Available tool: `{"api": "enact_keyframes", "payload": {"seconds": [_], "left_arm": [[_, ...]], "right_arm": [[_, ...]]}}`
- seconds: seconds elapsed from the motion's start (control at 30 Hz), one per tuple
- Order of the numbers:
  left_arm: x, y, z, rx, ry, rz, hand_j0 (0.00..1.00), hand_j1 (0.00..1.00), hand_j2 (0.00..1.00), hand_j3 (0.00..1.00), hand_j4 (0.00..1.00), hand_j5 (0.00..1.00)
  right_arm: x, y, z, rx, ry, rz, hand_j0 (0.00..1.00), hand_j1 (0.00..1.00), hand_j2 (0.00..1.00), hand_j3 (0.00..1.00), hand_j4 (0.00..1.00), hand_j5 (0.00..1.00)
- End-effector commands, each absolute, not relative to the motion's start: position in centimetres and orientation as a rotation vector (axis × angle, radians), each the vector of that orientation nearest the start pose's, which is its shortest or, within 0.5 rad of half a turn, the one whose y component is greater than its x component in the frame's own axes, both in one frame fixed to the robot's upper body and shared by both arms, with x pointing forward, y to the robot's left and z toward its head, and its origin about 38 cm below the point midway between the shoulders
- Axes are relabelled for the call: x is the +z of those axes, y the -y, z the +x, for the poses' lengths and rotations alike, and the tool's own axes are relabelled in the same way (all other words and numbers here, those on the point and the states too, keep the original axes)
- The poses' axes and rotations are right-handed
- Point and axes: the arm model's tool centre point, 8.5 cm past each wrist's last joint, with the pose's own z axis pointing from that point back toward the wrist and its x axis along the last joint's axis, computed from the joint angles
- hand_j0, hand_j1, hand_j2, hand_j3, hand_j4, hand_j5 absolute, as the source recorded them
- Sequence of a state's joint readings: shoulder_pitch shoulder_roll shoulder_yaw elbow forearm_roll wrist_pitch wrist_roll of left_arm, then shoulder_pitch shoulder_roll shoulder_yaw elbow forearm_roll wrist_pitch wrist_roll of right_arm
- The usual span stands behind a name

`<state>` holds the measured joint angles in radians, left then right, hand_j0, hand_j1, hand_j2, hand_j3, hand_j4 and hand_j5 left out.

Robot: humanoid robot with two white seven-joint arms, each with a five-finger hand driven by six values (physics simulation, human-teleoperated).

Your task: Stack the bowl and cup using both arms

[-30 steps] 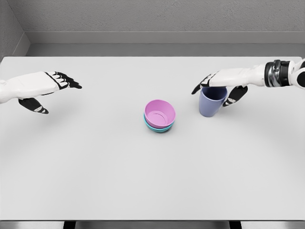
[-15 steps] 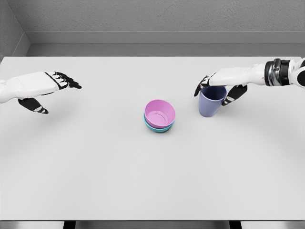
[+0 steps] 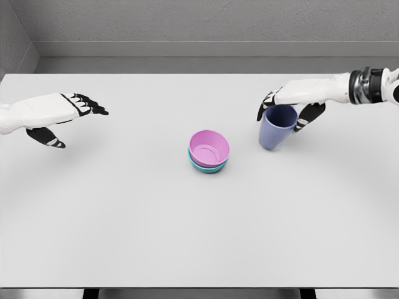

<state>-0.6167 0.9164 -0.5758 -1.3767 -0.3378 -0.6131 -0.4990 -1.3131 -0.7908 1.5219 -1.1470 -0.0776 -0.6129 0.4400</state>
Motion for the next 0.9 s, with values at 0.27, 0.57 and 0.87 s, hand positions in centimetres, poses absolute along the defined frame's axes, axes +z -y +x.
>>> {"api": "enact_keyframes", "payload": {"seconds": [0.27, 0.57, 0.87], "left_arm": [[22.3, -35.9, 43.5, -1.987, 1.358, 0.451, 1.00, 1.00, 1.00, 1.00, 1.00, 1.00], [22.3, -35.9, 43.5, -1.988, 1.356, 0.452, 1.00, 1.00, 1.00, 1.00, 1.00, 1.00], [22.3, -35.9, 43.5, -1.988, 1.356, 0.452, 1.00, 1.00, 1.00, 1.00, 1.00, 1.00]], "right_arm": [[24.7, 27.1, 49.2, 2.156, 1.264, -0.156, 0.65, 0.65, 0.65, 0.65, 0.65, 0.65], [25.7, 26.2, 48.9, 2.186, 1.287, -0.151, 0.64, 0.64, 0.64, 0.64, 0.64, 0.64], [26.8, 25.3, 48.6, 2.213, 1.315, -0.152, 0.62, 0.62, 0.62, 0.62, 0.62, 0.62]]}}
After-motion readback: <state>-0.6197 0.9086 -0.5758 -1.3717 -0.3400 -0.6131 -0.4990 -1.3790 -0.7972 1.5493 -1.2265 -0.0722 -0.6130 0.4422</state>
